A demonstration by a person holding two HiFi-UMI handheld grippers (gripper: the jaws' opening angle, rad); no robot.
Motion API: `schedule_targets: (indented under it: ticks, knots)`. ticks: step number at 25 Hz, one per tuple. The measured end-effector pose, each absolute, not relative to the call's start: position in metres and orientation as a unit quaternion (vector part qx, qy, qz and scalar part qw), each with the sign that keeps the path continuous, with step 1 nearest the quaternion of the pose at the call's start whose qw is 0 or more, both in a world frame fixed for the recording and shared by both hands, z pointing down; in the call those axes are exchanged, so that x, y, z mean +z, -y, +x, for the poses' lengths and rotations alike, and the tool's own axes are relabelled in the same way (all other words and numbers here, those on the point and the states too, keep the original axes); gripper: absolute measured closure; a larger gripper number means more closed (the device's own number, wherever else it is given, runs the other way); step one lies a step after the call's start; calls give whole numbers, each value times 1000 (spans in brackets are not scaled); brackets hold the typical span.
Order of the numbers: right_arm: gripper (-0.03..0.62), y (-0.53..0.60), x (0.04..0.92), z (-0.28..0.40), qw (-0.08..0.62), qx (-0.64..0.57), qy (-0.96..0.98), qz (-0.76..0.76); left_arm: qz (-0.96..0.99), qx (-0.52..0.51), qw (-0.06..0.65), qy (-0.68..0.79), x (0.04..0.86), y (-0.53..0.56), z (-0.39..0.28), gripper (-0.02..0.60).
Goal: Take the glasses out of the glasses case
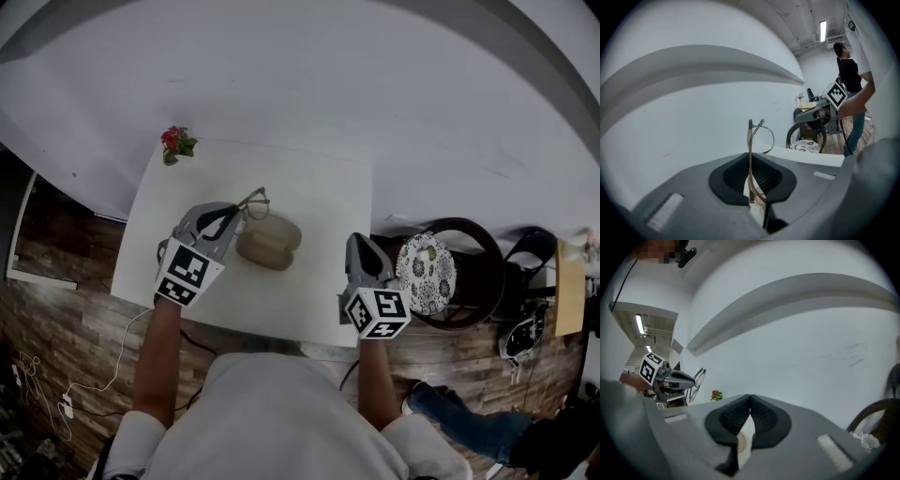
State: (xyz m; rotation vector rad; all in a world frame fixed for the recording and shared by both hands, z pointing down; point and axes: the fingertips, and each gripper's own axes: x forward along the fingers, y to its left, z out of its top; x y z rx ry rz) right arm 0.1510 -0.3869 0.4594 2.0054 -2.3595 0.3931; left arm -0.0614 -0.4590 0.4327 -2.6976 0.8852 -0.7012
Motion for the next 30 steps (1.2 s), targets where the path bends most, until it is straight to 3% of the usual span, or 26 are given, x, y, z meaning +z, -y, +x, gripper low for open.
schedule_targets:
  ticks: [20,30]
  knots:
    - [591,379,425,133,-1,95,772,628,-857,-48,84,-506,351,427,-169,558]
    - [592,378,413,139,1,80,765,639,-835,-21,92,-542,340,424,-199,558]
